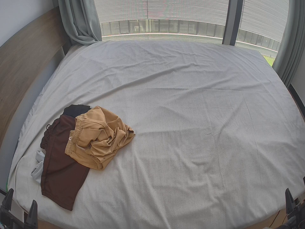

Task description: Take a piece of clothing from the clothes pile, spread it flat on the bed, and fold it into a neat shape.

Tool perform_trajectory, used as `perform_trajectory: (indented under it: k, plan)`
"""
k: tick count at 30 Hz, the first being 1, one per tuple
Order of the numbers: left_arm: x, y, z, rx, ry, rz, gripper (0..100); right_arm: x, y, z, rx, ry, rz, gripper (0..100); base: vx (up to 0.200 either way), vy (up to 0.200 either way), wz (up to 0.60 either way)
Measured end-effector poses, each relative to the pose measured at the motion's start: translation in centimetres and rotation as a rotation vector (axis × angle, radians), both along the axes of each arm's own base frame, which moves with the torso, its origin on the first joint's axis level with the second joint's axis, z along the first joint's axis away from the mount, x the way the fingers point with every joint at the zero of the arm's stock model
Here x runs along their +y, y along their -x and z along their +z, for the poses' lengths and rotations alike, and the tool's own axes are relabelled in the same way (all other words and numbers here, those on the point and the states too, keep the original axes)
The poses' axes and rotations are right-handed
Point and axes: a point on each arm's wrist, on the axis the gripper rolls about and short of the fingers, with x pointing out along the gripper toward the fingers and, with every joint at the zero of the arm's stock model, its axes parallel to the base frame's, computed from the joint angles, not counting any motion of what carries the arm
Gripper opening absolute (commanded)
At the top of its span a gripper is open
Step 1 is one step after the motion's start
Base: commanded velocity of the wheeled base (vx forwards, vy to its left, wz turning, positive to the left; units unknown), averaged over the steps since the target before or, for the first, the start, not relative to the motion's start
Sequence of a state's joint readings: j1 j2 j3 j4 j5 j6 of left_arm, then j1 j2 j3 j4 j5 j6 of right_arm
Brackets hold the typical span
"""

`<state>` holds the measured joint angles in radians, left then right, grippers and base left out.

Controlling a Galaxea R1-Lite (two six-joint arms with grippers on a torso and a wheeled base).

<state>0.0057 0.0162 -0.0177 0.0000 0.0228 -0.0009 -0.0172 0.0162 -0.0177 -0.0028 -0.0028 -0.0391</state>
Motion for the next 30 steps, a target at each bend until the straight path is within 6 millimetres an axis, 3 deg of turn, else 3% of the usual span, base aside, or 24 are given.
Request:
perform_trajectory:
  k: [30]
  plan:
    - [-0.01, 0.0, 0.24, -0.023, 0.009, -0.003, 100, -0.01, 0.0, 0.0, 0.0, -0.008, -0.003, 100, 0.0, 0.0, 0.0]
